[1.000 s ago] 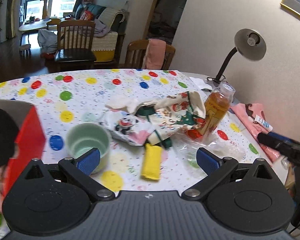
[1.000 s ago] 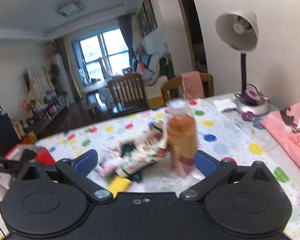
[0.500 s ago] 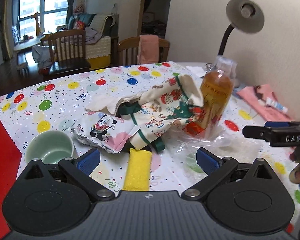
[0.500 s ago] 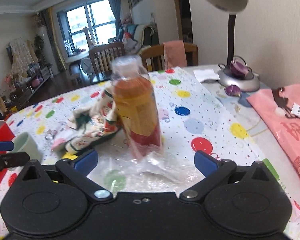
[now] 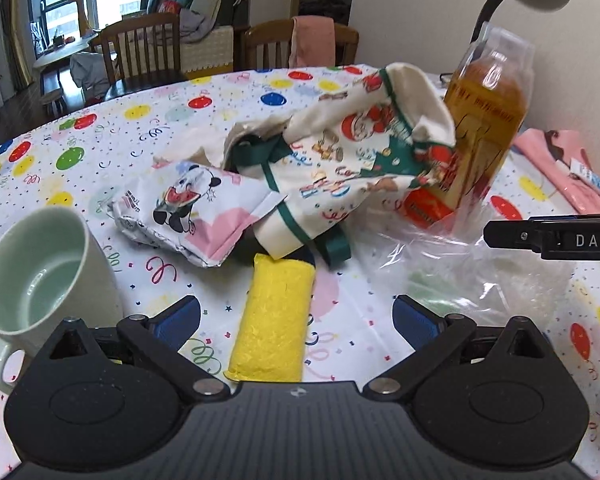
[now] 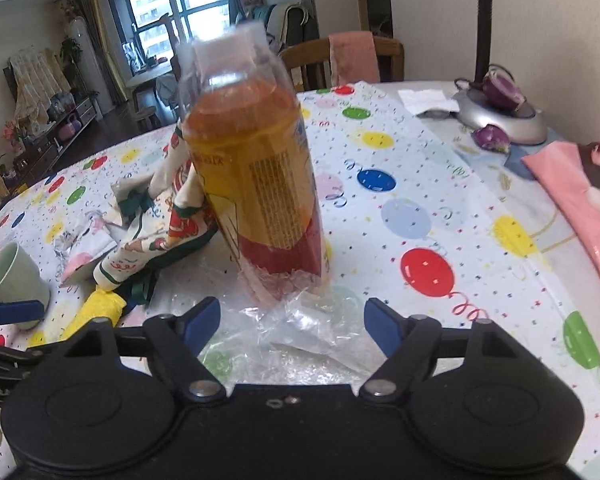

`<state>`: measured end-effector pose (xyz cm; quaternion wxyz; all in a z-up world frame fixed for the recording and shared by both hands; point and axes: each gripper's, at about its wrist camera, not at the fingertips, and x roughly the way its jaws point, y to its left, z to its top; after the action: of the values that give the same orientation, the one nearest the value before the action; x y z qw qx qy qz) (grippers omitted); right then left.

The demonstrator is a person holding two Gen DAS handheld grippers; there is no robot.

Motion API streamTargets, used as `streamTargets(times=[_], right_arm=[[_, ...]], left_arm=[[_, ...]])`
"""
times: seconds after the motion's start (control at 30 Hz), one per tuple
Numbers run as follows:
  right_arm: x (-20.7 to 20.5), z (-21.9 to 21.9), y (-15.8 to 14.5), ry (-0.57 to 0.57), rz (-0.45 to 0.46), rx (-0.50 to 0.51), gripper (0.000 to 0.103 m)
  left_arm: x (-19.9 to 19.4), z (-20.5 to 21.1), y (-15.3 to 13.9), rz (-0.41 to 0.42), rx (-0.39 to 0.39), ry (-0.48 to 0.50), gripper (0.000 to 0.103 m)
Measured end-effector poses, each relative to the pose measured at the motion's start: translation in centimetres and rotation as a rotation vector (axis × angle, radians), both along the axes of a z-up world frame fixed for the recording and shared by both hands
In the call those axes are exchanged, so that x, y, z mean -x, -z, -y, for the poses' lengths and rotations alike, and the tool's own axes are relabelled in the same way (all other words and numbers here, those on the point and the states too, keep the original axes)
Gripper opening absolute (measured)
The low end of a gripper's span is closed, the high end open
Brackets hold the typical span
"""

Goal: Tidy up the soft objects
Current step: 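Move both tools back toward the yellow sponge and clear plastic bag beside the mug, then grasp the yellow sponge with the left tool while the right tool grasps the clear plastic bag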

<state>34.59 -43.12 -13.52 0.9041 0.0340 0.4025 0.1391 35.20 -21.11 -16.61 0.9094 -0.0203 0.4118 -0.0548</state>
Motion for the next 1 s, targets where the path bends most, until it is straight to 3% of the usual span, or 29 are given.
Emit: streamTargets(times=[0.23,0.4,0.73,1.0], right_arm=[[-0.5,-0.4,1.0,-0.032,-0.027,0.034,0.059],[-0.2,-0.5,1.0,-0.039,-0.021,0.063,0.043],[0.9,-0.5,-0.1,-0.070,0.028,0.080,0.035],[2.3,-0.2,-1.4,-0.081,0.052,0.068,0.034]], left_arm=[[-1.2,0.2,1.7,-0.038,-0.024,-0.003,0.101],[-1.5,0.2,2.3,-0.053,-0.038,-0.007,0.089],[-1.7,0.6,2.5,-0.070,-0.088,0.007,0.042],[-1.4,0.1,1.9,-0.065,-0.100,0.002,0.038]])
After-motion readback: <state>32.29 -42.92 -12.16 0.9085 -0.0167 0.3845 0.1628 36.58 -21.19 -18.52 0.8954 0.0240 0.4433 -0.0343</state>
